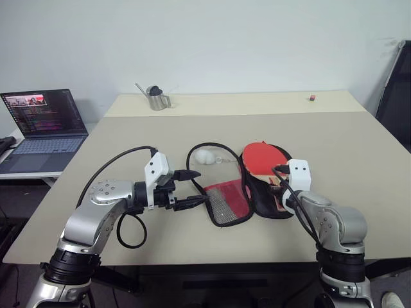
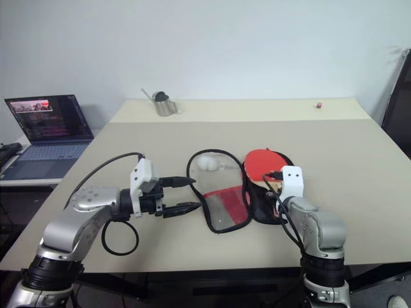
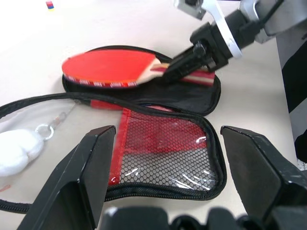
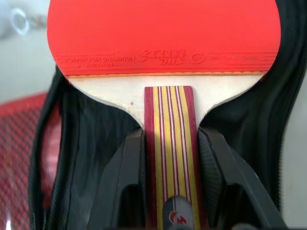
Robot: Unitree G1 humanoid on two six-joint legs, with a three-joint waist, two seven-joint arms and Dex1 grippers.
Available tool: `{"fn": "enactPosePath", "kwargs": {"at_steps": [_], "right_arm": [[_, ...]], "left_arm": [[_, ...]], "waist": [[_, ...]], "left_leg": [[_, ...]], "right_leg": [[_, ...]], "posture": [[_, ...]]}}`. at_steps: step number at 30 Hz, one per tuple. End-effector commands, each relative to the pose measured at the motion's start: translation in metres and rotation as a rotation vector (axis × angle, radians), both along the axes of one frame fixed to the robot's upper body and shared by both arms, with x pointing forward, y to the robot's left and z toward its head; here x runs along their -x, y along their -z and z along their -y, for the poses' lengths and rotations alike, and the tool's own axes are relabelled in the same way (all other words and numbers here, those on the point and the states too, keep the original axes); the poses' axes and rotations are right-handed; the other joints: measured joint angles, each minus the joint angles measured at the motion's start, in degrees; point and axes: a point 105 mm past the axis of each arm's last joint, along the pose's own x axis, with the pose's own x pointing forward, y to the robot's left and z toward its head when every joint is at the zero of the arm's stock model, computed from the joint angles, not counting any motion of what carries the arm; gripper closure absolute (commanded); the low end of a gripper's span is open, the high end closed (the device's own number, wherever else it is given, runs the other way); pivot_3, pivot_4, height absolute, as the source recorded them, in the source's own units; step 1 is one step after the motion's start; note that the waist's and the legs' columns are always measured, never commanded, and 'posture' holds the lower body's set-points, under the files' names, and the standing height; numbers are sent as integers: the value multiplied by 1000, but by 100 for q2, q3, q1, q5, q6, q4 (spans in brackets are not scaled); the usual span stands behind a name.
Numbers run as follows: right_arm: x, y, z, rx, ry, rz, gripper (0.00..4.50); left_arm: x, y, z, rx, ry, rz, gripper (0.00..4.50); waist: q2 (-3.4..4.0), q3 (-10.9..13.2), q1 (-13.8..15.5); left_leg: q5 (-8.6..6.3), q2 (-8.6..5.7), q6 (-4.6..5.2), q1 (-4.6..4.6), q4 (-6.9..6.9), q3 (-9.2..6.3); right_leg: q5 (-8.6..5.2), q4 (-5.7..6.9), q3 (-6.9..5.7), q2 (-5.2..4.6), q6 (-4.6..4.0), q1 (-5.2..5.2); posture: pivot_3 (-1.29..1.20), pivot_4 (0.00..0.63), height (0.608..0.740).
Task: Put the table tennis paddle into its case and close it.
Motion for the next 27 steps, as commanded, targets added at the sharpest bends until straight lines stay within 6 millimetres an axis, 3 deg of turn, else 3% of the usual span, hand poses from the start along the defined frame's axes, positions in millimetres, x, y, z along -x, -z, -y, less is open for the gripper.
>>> {"fn": "enactPosePath", "kwargs": {"at_steps": [1, 21, 22, 27], "right_arm": [[0, -18, -1, 22, -6, 83, 3408], [-8, -8, -8, 1, 37, 67, 3408], [-8, -9, -9, 0, 35, 73, 2692], [-3, -15, -7, 11, 22, 89, 1132]], "left_arm": [[3, -11, 2, 5, 15, 46, 656], [3, -10, 1, 8, 6, 46, 656], [3, -10, 1, 8, 5, 46, 656], [2, -10, 0, 7, 2, 48, 656]], "waist": [[0, 0, 0], [1, -1, -7], [1, -1, -8], [2, -1, -8]], "left_leg": [[0, 0, 0, 0, 0, 0], [1, 7, 0, 5, 0, -1], [1, 8, -1, 6, 0, -1], [2, 10, -3, 6, 0, -3]], "right_leg": [[0, 0, 0, 0, 0, 0], [4, 3, 2, 9, -6, 1], [5, 3, 2, 10, -7, 1], [6, 4, 2, 14, -10, 1]], "posture": [[0, 150, 740], [0, 150, 740], [0, 150, 740], [0, 150, 740]]}}
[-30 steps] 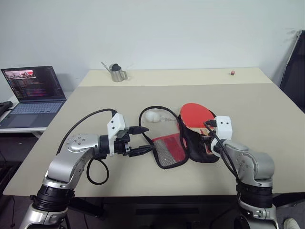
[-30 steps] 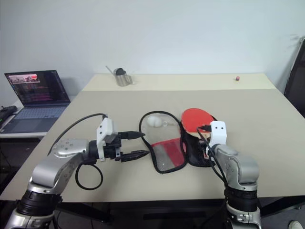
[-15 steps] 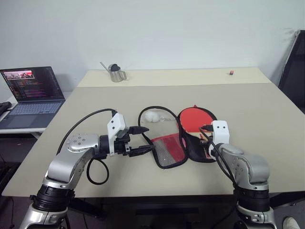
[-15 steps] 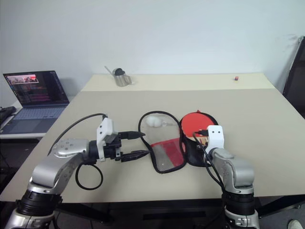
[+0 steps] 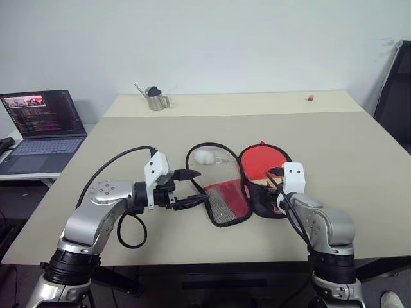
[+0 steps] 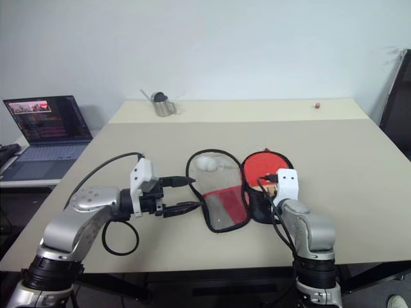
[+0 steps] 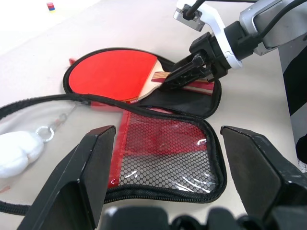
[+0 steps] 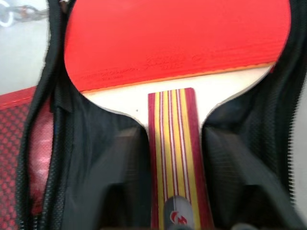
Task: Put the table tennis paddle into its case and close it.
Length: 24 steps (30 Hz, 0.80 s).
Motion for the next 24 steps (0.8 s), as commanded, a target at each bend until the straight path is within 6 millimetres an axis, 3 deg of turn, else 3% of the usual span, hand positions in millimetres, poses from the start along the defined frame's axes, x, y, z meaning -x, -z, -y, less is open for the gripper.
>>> {"fn": "enactPosePath", "kwargs": {"at_steps": [1, 3, 4, 8, 16, 24], "right_arm": [[2, -20, 2, 8, -11, 75, 765], [6, -22, 1, 18, -37, 75, 93], [9, -24, -1, 18, -73, 77, 42], [21, -35, -9, 2, -204, 100, 42], [39, -83, -14, 43, -609, 334, 42], [42, -115, 19, 77, -778, 390, 42]], "left_arm": [[3, -10, 0, 3, 10, 47, 656], [3, -10, 0, 4, 8, 48, 656], [2, -9, -1, 6, 2, 47, 656], [0, -8, -5, 17, -27, 42, 656], [-7, 4, -21, 47, -133, 4, 656], [-18, 28, -47, -10, -264, -23, 656]], "waist": [[0, 0, 0], [0, 0, 0], [0, 0, 1], [0, 0, -2], [-1, 0, 2], [-2, 0, 18]], "left_leg": [[0, 0, 0, 0, 0, 0], [0, 0, 0, 0, 0, 0], [0, 0, 0, 0, 0, 0], [-1, 1, 1, 0, 0, -1], [-10, 3, 18, 4, 1, -6], [-11, 2, 20, 7, 3, -7]], "right_leg": [[0, 0, 0, 0, 0, 0], [0, 0, 0, 0, 0, 0], [0, 0, 0, 0, 0, 0], [0, -2, 0, 1, 0, 1], [0, -8, -10, 3, 0, 14], [0, -12, -15, 1, 0, 24]], "posture": [[0, 150, 740], [0, 150, 740], [0, 150, 740], [0, 150, 740], [0, 150, 740], [0, 150, 740]]}}
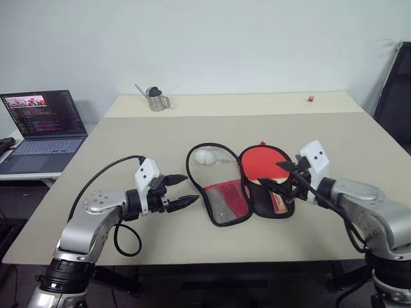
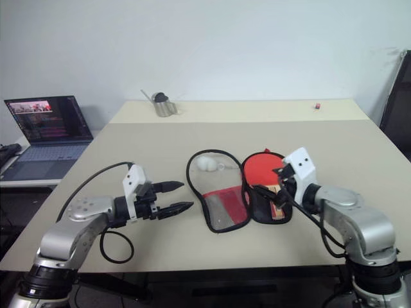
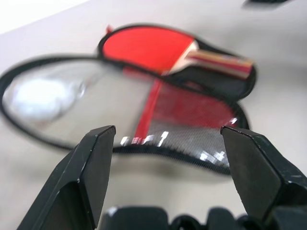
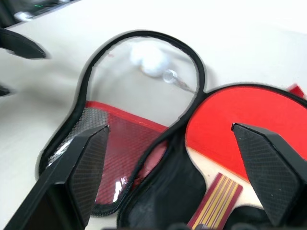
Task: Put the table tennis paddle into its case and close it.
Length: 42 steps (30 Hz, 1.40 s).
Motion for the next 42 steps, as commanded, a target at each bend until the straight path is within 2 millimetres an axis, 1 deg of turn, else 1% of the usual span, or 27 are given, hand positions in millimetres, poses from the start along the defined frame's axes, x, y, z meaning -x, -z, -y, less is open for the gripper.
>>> {"fn": "enactPosePath", "kwargs": {"at_steps": [1, 5, 9, 11, 15, 18, 21, 24, 25, 28, 29, 31, 33, 34, 35, 37, 42], "right_arm": [[0, -31, 12, -15, -65, 86, 42], [-1, -40, 20, 26, -92, 117, 42], [-5, -42, 21, 27, -85, 131, 42], [-5, -41, 21, 21, -85, 132, 42], [-3, -40, 21, 22, -86, 132, 42], [-1, -41, 24, 26, -81, 134, 42], [-1, -45, 33, 31, -48, 139, 42], [-1, -49, 45, 36, -3, 147, 42], [1, -51, 51, 39, 12, 149, 42], [4, -56, 62, 51, 44, 158, 42], [4, -59, 67, 52, 61, 165, 42], [5, -68, 80, 45, 110, 183, 42], [6, -71, 86, 44, 133, 191, 42], [6, -72, 90, 49, 150, 192, 42], [7, -73, 93, 54, 163, 193, 42], [7, -73, 98, 61, 185, 192, 42], [8, -69, 101, 62, 214, 183, 42]], "left_arm": [[-8, -2, -14, -41, -63, 51, 656], [-21, 10, -23, -112, -121, 56, 656], [-39, 19, -21, -118, -162, 46, 656], [-48, 28, -15, -108, -168, 23, 656], [-64, 45, 4, -107, -143, -18, 656], [-72, 51, 17, -112, -109, -39, 656], [-81, 54, 31, -115, -87, -34, 656], [-87, 39, 51, -90, -28, 17, 656], [-88, 28, 61, -78, 8, 50, 656], [-90, 6, 79, -62, 76, 116, 656], [-91, -2, 85, -60, 96, 139, 656], [-93, -22, 102, -44, 151, 190, 656], [-93, -33, 113, -29, 185, 214, 656], [-91, -39, 126, -19, 217, 226, 656], [-91, -43, 137, -13, 244, 237, 656], [-90, -47, 153, -9, 278, 246, 656], [-93, -45, 175, -5, 282, 243, 656]], "waist": [[0, 0, -1], [-1, 0, 5], [-3, 0, 18], [-3, 0, 22], [-5, 0, 27], [-7, 1, 21], [-7, 1, 34], [-9, 0, 65], [-10, 0, 74], [-13, 3, 89], [-14, 3, 88], [-15, 4, 89], [-15, 4, 85], [-15, 4, 76], [-15, 4, 76], [-16, 4, 77], [-20, 7, 23]], "left_leg": [[0, 0, 0, 1, 1, 0], [-1, 1, 1, 2, -1, -2], [0, -1, 0, 0, 1, -2], [3, -3, -5, 0, 2, -2], [8, -3, -15, -5, 4, -3], [9, -4, -17, -6, 4, -1], [10, -6, -16, -6, 7, -3], [9, -10, -15, -7, 14, -4], [9, -11, -15, -11, 17, -7], [10, -12, -16, -27, 28, -10], [10, -11, -17, -33, 31, -11], [10, -11, -17, -37, 35, -10], [9, -12, -17, -41, 45, -8], [9, -12, -16, -40, 46, -6], [9, -11, -16, -39, 47, -6], [9, -13, -15, -42, 56, 0], [7, -12, -13, -44, 72, 8]], "right_leg": [[0, 1, 0, 0, 0, 1], [1, 0, -3, 0, -2, 1], [1, -2, -4, -2, -1, 4], [2, -3, -4, -5, 0, 4], [2, -3, -7, -6, 0, 2], [2, -3, -6, -6, 0, 1], [2, 0, -9, -8, 0, 3], [3, 0, -11, -10, 2, 5], [4, 0, -15, -10, 3, 6], [4, -1, -20, -10, 5, -1], [5, -1, -20, -10, 5, -5], [5, 0, -22, -9, 5, -5], [5, 1, -24, -9, 6, -5], [6, 1, -23, -9, 7, -4], [6, 1, -21, -9, 7, -4], [7, 1, -26, -9, 9, -1], [10, 8, -21, -8, 15, 0]], "posture": [[0, 150, 740], [0, 150, 740], [0, 150, 740], [0, 150, 740], [0, 150, 740], [0, 150, 740], [0, 150, 740], [0, 150, 740], [0, 150, 740], [0, 150, 740], [0, 150, 740], [0, 150, 740], [0, 150, 740], [0, 150, 740], [0, 150, 740], [0, 150, 740], [0, 150, 740]]}}
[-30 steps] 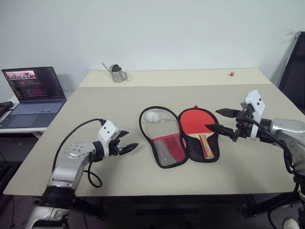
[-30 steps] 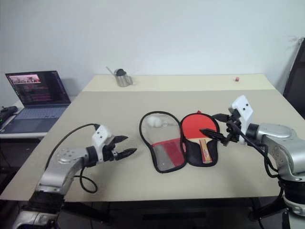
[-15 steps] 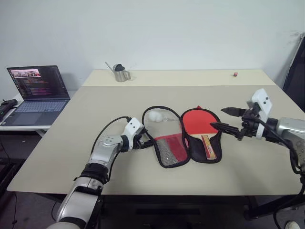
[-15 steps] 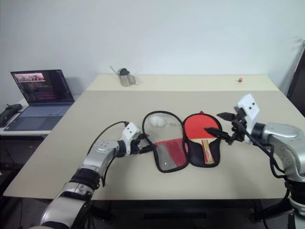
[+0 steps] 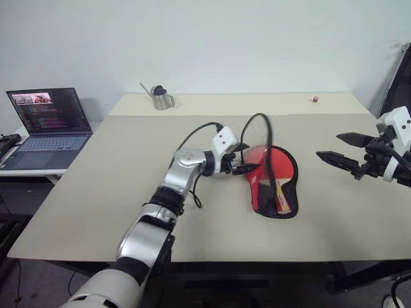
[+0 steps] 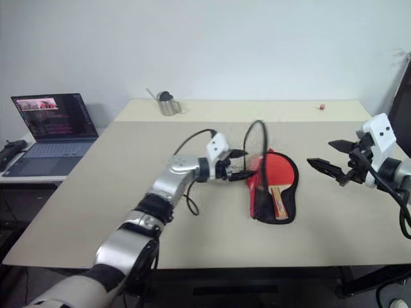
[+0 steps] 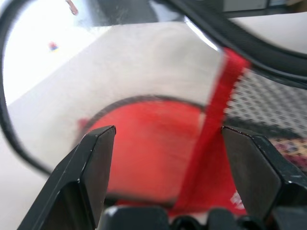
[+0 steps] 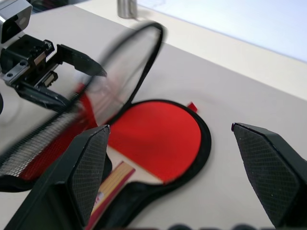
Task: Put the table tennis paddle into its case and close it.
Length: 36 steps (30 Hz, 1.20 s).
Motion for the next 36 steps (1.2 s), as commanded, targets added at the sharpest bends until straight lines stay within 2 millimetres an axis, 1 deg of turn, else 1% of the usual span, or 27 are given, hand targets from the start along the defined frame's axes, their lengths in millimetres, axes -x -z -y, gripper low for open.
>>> {"fn": "enactPosePath", "kwargs": {"at_steps": [1, 3, 5, 9, 12, 15, 19, 21, 24, 29, 31, 36], "right_arm": [[5, -12, 5, 1, 24, 47, 42], [5, -10, 5, -5, 34, 40, 42], [2, -6, 6, -10, 56, 32, 42], [-9, 5, 6, -44, 105, 1, 42], [-18, 22, 3, -69, 133, -59, 42], [-26, 41, -4, -82, 145, -147, 42], [-39, 63, -12, -85, 133, -207, 42], [-45, 73, -12, -76, 151, -229, 42], [-54, 87, -11, -65, 172, -256, 42], [-61, 107, -15, -52, 157, -300, 42], [-64, 116, -22, -46, 140, -319, 42], [-69, 128, -32, -40, 111, -344, 42]], "left_arm": [[-4, -11, 11, 7, -10, 48, 656], [-5, -10, 13, 10, -11, 50, 656], [-5, -8, 10, 9, -14, 51, 656], [-9, -5, -11, 7, -46, 46, 656], [-8, -8, -28, 37, -55, 38, 656], [5, -12, -45, 88, -7, 3, 656], [34, -13, -69, 110, 54, -63, 656], [42, -13, -78, 108, 43, -79, 656], [47, -16, -91, 111, -7, -81, 656], [54, -19, -99, 118, -45, -84, 656], [55, -19, -100, 119, -57, -86, 656], [56, -19, -99, 123, -71, -87, 656]], "waist": [[-2, 1, -10], [-2, 2, -12], [-2, 2, -13], [-2, 2, -18], [-2, 1, -35], [0, 1, -39], [0, 1, -43], [0, 1, -32], [1, 1, -19], [1, 1, -16], [1, 0, -20], [2, 0, -34]], "left_leg": [[-1, 0, 2, 0, 2, 1], [-2, -1, 4, -1, 5, 2], [-3, -1, 5, -1, 8, 1], [-1, 0, 1, 0, 9, -8], [0, 1, 1, 3, 9, -10], [0, 2, 0, 2, 9, -15], [1, 1, -2, -1, 10, -22], [1, 0, -2, -1, 11, -24], [2, 1, -3, 1, 14, -26], [2, 2, -3, 1, 17, -29], [2, 3, -3, 2, 16, -28], [2, 5, -3, 3, 15, -27]], "right_leg": [[1, 1, 1, 0, 1, 0], [2, 2, 3, 0, 4, 0], [4, 2, 6, 0, 6, 0], [4, 3, 7, 1, 7, 0], [5, 5, 11, 3, 6, 0], [5, 7, 13, 4, 5, -3], [6, 6, 12, 4, 4, -6], [6, 7, 12, 4, 4, -6], [8, 8, 10, 5, 0, -4], [11, 6, 9, 7, -1, -1], [11, 5, 9, 8, -2, -1], [12, 7, 11, 10, -3, -2]], "posture": [[0, 150, 740], [0, 150, 740], [0, 150, 740], [0, 150, 740], [0, 150, 740], [0, 150, 740], [0, 150, 740], [0, 150, 740], [0, 150, 740], [0, 150, 740], [0, 150, 740], [0, 150, 740]]}}
